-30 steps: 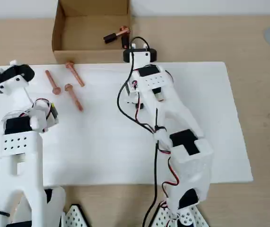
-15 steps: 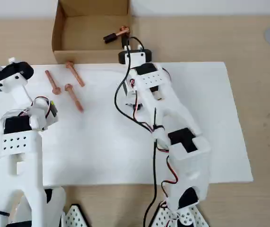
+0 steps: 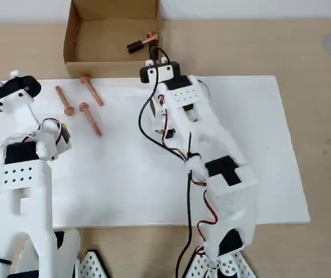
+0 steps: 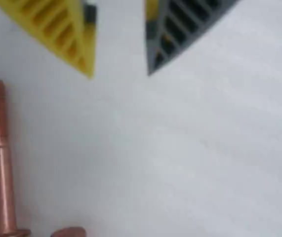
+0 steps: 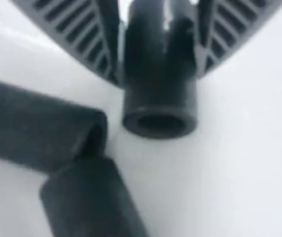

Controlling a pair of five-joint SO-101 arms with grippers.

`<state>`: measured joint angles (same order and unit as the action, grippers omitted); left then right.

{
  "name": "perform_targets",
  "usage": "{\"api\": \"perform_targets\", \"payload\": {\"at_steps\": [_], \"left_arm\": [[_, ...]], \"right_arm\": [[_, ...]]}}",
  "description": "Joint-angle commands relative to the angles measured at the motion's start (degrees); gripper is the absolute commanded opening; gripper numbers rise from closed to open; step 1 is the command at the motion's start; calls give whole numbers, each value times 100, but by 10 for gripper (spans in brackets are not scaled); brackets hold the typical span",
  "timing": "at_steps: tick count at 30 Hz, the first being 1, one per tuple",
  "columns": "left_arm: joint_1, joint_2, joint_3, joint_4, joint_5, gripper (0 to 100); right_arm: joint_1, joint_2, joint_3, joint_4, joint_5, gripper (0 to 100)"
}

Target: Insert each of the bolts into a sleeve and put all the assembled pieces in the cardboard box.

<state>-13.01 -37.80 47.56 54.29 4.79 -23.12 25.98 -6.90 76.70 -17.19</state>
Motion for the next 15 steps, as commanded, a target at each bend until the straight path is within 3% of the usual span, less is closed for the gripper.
{"api": "perform_targets", "payload": {"at_steps": [1,15], "left_arm": [[-70,-48,-299,-35,9,81],[-35,-4,-299,-158,0,83]], "right_arm": [[-136,-40,-857,536,185,34],[-163,-48,-3248,2084,527,34]]}}
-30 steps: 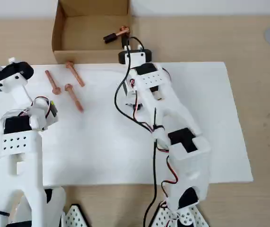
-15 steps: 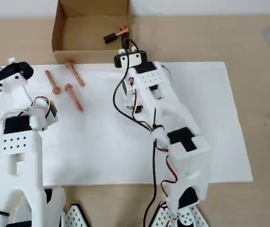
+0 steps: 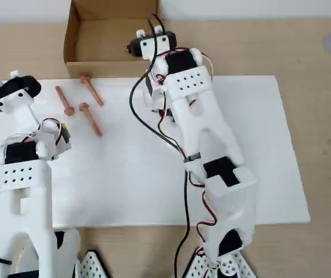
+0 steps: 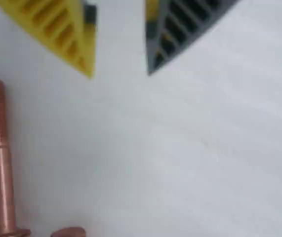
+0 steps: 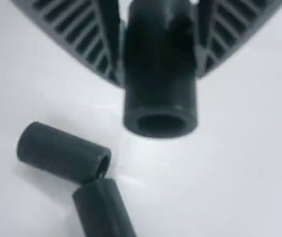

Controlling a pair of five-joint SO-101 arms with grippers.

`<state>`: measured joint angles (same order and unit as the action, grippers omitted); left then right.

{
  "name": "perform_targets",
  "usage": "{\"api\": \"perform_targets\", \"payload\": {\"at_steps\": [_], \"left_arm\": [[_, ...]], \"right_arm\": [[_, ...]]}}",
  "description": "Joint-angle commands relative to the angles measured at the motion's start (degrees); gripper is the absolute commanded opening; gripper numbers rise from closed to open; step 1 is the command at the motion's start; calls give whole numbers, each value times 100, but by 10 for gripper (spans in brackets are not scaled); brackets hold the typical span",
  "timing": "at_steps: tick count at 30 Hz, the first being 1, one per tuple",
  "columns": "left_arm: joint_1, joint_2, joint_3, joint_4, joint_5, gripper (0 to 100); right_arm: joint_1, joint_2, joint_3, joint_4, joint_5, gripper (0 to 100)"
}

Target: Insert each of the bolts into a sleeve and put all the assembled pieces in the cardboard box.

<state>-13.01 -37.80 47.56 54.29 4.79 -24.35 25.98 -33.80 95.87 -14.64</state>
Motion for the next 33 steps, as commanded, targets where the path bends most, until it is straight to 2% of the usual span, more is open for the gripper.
{"api": "perform_targets", "payload": {"at_steps": [1,5,11,18,21,26,33], "left_arm": [[-26,4,-281,-264,0,84],[-9,303,-457,-589,-79,84],[123,2035,-1776,-220,334,81],[1081,3644,-3675,782,1495,81],[1222,4092,-4220,1090,2189,78],[985,4400,-4343,1196,2910,33],[466,4426,-4097,1240,2497,33]], "right_arm": [[-40,-75,-681,202,448,34],[-31,-602,-1033,281,774,34],[-84,-1464,-514,281,1090,33],[-110,-2044,444,0,1248,33],[-119,-2246,725,-70,1248,33],[-110,-2466,1138,-53,1248,33],[-22,-2738,1587,-18,1495,33]]}}
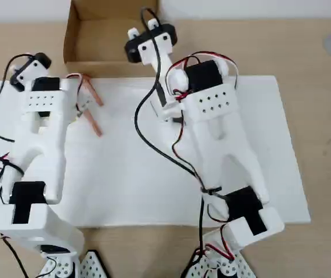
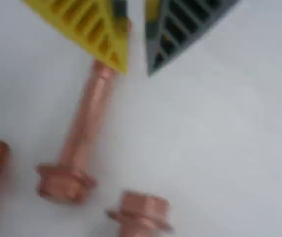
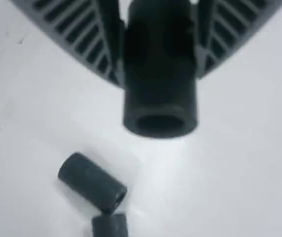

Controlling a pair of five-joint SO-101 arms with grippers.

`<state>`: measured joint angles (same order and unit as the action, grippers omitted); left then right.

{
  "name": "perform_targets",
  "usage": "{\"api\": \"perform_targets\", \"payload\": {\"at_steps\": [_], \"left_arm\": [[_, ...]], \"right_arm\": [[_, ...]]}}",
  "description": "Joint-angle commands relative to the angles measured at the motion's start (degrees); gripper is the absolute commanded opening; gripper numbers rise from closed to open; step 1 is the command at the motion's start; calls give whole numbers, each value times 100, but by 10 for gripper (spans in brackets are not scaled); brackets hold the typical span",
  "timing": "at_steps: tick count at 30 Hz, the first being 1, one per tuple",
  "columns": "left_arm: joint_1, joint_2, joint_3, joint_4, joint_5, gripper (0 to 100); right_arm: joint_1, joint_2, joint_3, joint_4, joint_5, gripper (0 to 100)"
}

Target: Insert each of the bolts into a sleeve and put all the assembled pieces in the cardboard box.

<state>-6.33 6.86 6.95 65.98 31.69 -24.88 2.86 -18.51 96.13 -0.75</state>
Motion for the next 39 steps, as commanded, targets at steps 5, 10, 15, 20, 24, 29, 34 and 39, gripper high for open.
{"api": "perform_targets", "payload": {"at_steps": [5,10,15,20,24,29,34,39], "left_arm": [[-220,-66,97,220,-1451,34],[-114,-57,79,202,-2629,34],[-299,-31,-18,-9,-2673,34],[-281,-22,-44,-308,-2426,46],[-246,-4,0,-475,-2110,121],[-237,505,-141,-712,-1837,121],[-79,1499,-888,-431,-1829,121],[70,2018,-1908,114,-1512,121]], "right_arm": [[338,-611,92,-18,149,33],[409,-646,-75,9,360,33],[418,-629,-92,18,360,33],[418,-629,-75,18,360,33],[426,-629,-75,26,360,33],[426,-629,-66,26,360,33],[426,-629,-66,26,360,33],[426,-620,-66,26,360,33]]}}
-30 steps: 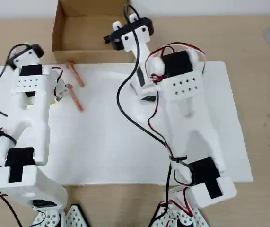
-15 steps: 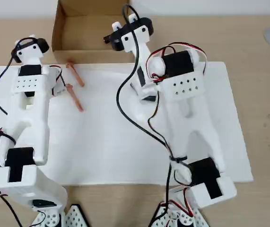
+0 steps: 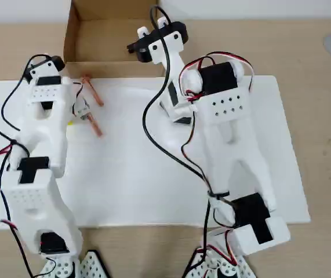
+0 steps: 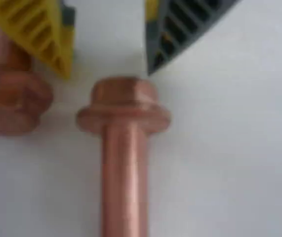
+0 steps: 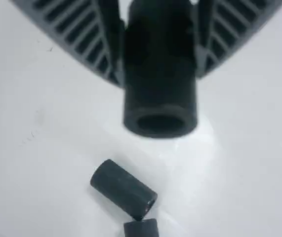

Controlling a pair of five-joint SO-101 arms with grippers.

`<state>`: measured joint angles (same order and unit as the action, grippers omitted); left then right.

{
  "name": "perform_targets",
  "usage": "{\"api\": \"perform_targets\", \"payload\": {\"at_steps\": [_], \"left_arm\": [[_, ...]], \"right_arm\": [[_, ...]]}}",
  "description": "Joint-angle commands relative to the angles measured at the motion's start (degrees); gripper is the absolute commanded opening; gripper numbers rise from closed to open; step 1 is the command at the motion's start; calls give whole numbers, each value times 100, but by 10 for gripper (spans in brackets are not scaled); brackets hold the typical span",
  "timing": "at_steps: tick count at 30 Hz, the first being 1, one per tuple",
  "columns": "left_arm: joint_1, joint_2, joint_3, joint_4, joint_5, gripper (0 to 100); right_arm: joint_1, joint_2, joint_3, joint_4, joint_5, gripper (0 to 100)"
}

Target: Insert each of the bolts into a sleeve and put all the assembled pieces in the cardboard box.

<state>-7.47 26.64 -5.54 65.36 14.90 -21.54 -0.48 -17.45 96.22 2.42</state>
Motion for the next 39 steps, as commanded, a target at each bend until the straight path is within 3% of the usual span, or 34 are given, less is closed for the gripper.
{"api": "perform_targets", "payload": {"at_steps": [1,10,26,39], "left_arm": [[229,40,-809,264,211,121],[325,-374,-1319,1029,193,121],[703,-259,-1046,404,782,121],[554,84,-1029,352,879,121]], "right_arm": [[92,-286,-145,18,44,33],[532,-286,189,-26,53,33],[585,-286,189,-26,53,34],[611,-321,189,18,53,34]]}}
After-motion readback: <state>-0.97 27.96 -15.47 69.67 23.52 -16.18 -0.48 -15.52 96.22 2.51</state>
